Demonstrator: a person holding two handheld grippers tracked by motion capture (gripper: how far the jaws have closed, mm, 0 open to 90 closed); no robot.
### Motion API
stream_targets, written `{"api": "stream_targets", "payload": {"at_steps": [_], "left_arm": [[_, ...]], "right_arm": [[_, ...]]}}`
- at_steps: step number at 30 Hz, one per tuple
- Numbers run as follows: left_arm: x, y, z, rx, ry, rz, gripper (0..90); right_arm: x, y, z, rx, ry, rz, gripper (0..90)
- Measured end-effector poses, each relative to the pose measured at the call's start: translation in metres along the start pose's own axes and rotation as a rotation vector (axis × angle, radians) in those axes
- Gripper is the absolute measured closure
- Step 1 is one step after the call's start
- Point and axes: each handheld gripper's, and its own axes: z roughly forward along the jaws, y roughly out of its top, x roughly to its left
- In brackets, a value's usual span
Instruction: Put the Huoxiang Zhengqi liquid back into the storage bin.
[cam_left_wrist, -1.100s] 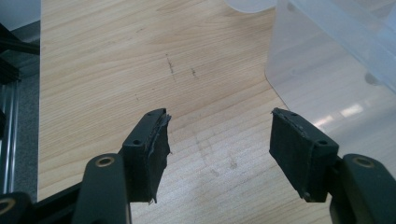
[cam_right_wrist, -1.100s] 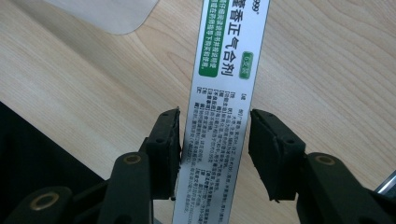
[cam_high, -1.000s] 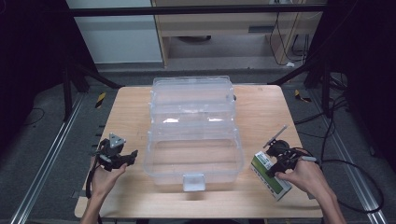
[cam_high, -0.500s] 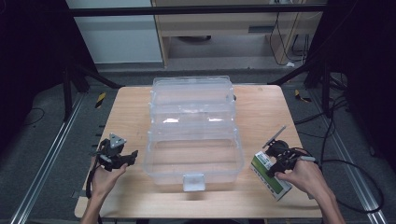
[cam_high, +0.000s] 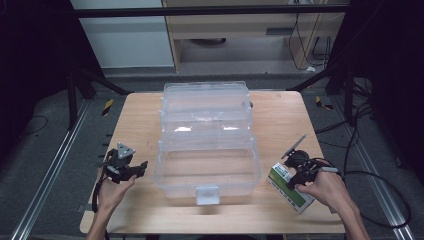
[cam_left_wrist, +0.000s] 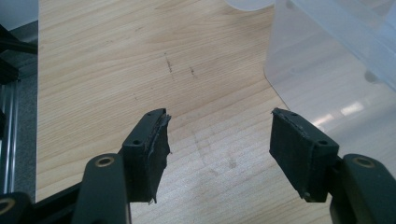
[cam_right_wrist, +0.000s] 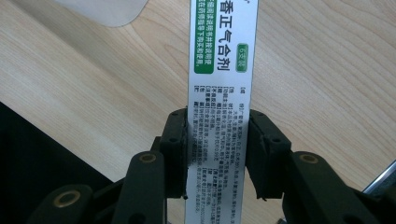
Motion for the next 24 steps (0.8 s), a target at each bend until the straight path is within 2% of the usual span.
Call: {"api": "stream_targets", "payload": {"at_steps": [15,24], "left_arm": [[-0.0003,0.0,0.0006,0.003,0.0,0.003,36.4],[0.0002,-0.0001,0.0003,0.002,-0.001,0.001,36.4]], "right_arm": [[-0.0002,0.0016,-0.0007,0.017,-0.004,-0.003,63.3],[-0.0006,0.0002,-0.0038,0.0,-0.002,-0.006,63.6]]}}
